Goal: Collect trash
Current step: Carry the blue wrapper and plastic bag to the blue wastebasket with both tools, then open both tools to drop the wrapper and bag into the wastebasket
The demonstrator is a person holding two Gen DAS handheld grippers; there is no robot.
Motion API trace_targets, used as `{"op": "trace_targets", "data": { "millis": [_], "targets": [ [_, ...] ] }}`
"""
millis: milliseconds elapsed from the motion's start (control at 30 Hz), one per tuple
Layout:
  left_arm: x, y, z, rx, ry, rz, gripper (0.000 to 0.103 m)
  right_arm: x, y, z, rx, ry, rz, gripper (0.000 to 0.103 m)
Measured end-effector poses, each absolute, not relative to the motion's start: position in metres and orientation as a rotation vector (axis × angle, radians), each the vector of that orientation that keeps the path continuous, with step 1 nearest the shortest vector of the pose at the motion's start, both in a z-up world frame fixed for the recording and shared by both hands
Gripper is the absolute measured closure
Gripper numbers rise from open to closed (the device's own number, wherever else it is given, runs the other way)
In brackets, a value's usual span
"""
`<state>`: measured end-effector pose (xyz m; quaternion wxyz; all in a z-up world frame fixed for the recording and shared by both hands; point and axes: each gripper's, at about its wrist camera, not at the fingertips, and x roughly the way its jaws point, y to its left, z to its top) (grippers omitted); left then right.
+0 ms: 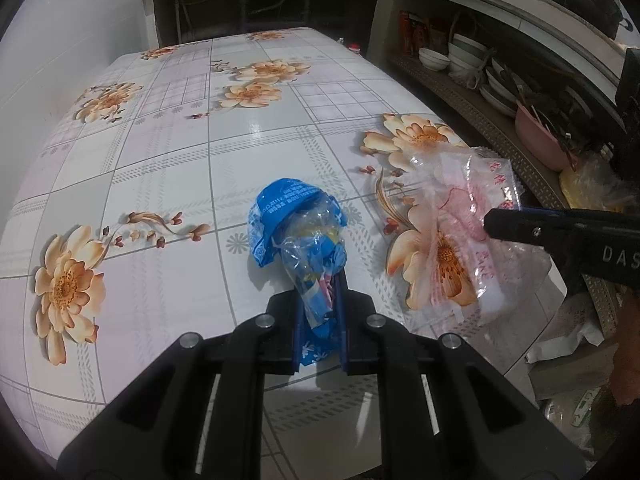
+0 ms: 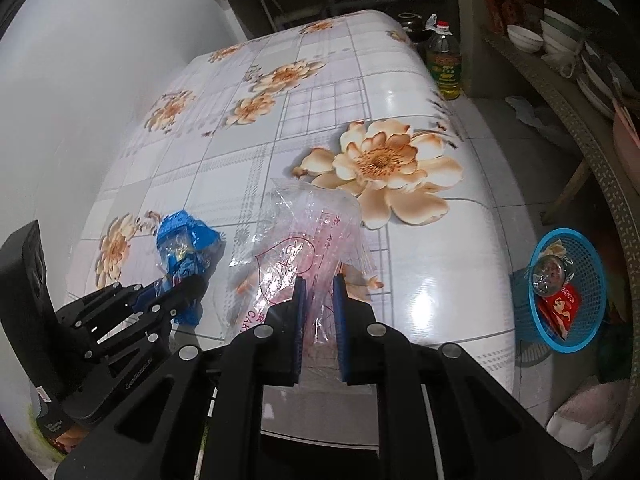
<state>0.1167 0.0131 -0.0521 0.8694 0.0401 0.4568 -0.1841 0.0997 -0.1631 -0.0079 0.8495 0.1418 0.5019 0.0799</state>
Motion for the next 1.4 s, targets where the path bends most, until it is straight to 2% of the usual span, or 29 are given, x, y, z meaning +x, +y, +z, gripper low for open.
{"op": "trace_targets", "data": {
  "millis": [400, 733, 867, 1000, 1233, 1333, 1400],
  "targets": [
    [0.119, -0.007, -0.029, 0.111, 0.905, -0.459, 0.091, 0.084, -0.194, -0.001, 0.397, 0.985, 0.115, 0.089],
    [0.129, -0.113, 0.0, 0.204, 0.899, -0.697, 0.091, 0.029, -0.319, -0.01, 0.642, 0.83, -0.11, 0.089],
    [0.132, -0.173, 0.0, 0.261, 0.919, -0.802, 0.091, -0.006, -0.387, -0.038, 0.765, 0.796, -0.285, 0.089],
    [0.131, -0.224, -0.008, 0.293, 0.964, -0.884, 0.091, -0.03, -0.443, -0.09, 0.868, 0.833, -0.456, 0.089],
    [0.128, -0.284, -0.033, 0.36, 1.039, -0.939, 0.091, -0.016, -0.51, -0.178, 0.983, 0.883, -0.577, 0.089],
    [0.129, -0.301, -0.04, 0.379, 1.061, -0.945, 0.091, -0.001, -0.53, -0.208, 0.972, 0.891, -0.62, 0.086],
    [0.129, -0.31, -0.043, 0.394, 1.065, -0.948, 0.091, 0.01, -0.541, -0.229, 0.967, 0.911, -0.643, 0.068]
  ]
}}
